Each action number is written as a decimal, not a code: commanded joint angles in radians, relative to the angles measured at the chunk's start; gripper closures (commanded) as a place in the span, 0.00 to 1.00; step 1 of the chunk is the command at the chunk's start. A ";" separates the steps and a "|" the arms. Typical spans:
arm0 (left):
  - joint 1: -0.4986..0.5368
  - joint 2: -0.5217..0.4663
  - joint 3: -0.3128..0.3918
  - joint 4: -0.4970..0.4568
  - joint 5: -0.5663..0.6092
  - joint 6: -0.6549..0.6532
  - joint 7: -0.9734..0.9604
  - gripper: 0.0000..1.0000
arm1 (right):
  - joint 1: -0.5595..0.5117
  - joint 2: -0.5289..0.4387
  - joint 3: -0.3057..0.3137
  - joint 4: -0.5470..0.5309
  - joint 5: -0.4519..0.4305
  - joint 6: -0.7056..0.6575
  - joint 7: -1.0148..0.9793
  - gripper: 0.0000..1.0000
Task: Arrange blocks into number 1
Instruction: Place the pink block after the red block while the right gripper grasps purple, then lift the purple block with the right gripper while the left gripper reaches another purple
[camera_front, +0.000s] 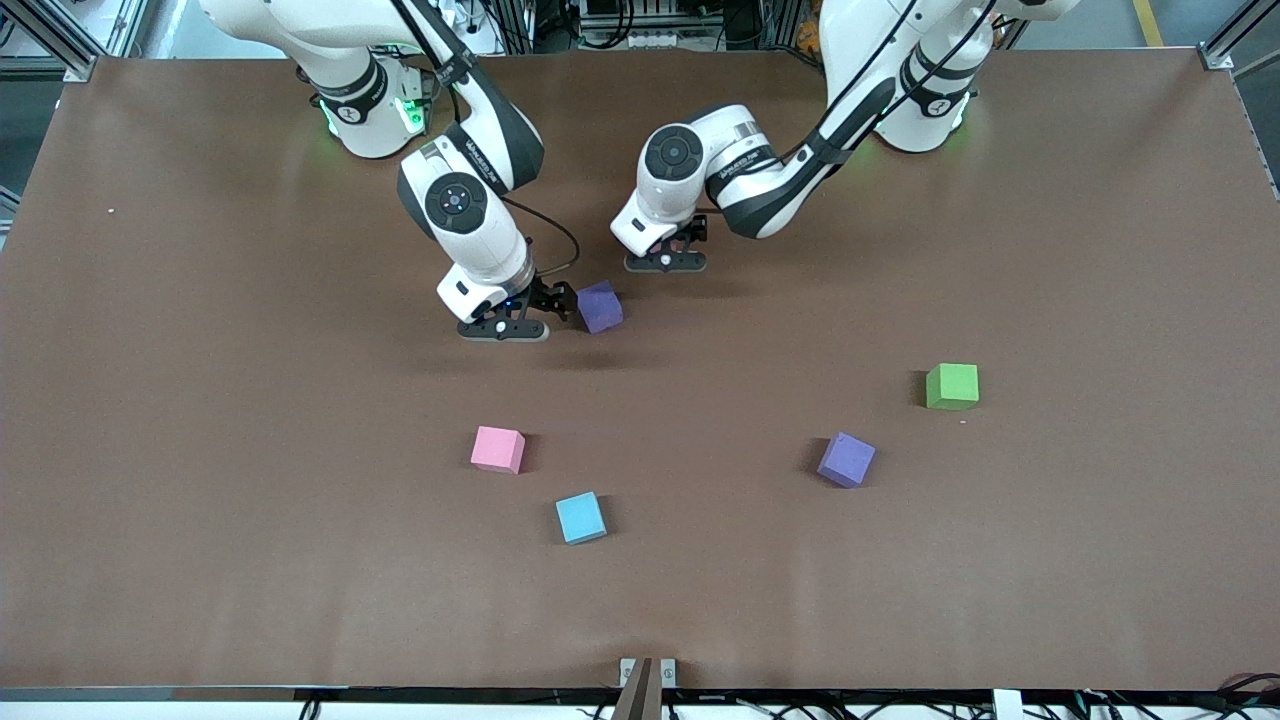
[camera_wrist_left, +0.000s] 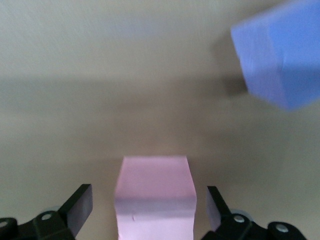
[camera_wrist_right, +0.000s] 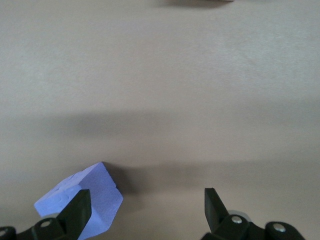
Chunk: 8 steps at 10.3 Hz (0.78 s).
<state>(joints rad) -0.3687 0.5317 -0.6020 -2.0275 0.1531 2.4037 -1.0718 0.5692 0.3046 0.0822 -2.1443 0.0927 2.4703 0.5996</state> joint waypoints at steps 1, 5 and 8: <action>0.068 -0.102 0.008 -0.003 0.026 -0.082 -0.023 0.00 | 0.024 0.019 0.011 -0.012 -0.011 0.060 -0.021 0.00; 0.172 -0.184 0.135 0.076 0.019 -0.226 0.021 0.00 | 0.087 0.074 0.013 0.000 -0.013 0.130 -0.024 0.00; 0.191 -0.177 0.305 0.154 0.019 -0.238 0.099 0.00 | 0.129 0.123 0.013 0.049 -0.013 0.153 -0.024 0.00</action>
<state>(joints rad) -0.1815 0.3494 -0.3557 -1.9111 0.1566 2.1917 -1.0155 0.6777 0.3938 0.0955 -2.1422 0.0928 2.6208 0.5796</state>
